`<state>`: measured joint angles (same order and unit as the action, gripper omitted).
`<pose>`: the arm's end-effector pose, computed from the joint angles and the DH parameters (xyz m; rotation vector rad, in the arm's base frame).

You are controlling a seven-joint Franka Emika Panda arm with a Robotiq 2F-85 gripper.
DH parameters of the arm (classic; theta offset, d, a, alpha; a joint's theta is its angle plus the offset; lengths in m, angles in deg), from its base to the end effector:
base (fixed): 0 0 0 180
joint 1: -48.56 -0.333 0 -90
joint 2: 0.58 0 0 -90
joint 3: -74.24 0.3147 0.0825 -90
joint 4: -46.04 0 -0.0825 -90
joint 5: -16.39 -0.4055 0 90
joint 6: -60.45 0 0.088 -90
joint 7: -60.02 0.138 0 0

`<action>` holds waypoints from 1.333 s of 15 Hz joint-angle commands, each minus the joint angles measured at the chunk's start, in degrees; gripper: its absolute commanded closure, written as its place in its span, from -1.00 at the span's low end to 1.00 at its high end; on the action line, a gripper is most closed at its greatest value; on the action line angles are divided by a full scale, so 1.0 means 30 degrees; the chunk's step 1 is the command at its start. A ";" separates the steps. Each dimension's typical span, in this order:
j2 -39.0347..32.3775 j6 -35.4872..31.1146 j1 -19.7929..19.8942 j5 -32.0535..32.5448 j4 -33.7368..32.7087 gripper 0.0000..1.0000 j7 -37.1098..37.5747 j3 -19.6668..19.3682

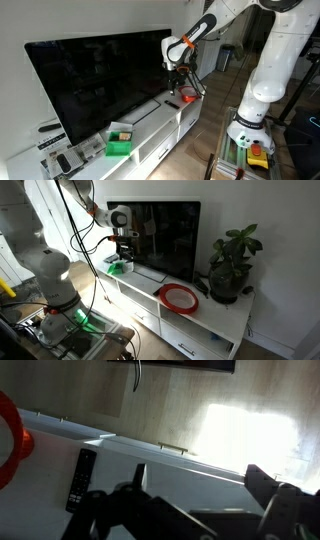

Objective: Put the remote in the first shelf, from the right, on the TV stand

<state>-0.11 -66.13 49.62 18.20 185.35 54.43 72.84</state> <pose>0.4651 -0.0218 0.2439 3.1133 0.1187 -0.3363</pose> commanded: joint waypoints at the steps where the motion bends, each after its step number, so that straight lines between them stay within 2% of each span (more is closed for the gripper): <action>1: -0.0029 0.0021 0.0008 -0.0042 -0.0025 -1.00 0.0006 0.0027; 4: -0.0105 0.0428 -0.0096 0.0201 -0.0096 -1.00 0.0353 0.0132; 7: -0.2231 0.0886 0.0190 0.0806 -0.0630 -1.00 0.1118 -0.0153; 9: -0.3705 0.0018 0.0493 0.0851 -0.0623 -1.00 0.1255 -0.0512; 12: -0.5649 -0.2550 0.0879 0.1653 -0.0603 -1.00 0.1564 -0.1257; 17: -0.8611 -0.8497 0.0995 0.3489 -0.0902 -1.00 0.2507 -0.3006; 18: -0.7580 -0.6947 0.1124 0.2563 -0.0457 -1.00 0.1690 -0.2423; 20: -0.8406 -0.8191 0.1109 0.2887 -0.0675 -1.00 0.1864 -0.2870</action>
<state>-25.35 -90.90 52.82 26.82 183.44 59.98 64.10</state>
